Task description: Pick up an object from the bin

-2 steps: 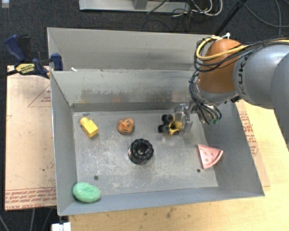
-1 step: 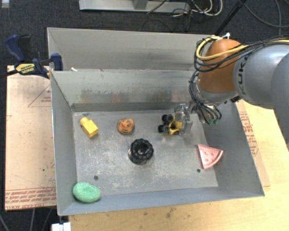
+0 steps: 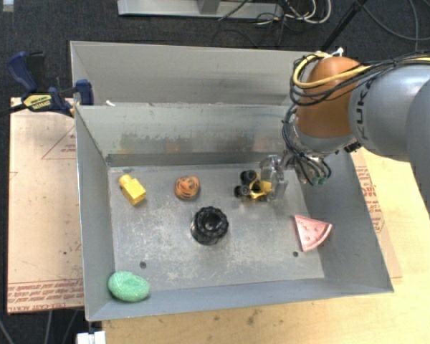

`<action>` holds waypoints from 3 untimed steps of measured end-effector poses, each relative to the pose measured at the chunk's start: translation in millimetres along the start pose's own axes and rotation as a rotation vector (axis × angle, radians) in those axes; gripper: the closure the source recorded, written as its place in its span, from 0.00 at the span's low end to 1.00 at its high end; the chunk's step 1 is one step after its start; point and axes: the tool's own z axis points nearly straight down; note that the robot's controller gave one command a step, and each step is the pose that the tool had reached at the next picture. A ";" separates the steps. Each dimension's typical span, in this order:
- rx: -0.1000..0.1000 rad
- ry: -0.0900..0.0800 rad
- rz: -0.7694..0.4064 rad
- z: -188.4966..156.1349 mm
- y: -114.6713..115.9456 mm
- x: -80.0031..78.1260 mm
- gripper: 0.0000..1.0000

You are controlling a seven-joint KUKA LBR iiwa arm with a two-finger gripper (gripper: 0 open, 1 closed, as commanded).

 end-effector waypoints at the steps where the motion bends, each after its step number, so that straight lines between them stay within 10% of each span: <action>1: -0.001 0.003 0.000 -20.1 0.5 0.7 1.00; 3: 0.001 -0.008 -0.001 -44.9 0.0 -2.4 1.00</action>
Offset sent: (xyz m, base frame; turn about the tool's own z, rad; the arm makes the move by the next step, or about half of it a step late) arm -0.0002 0.0001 0.0266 0.0000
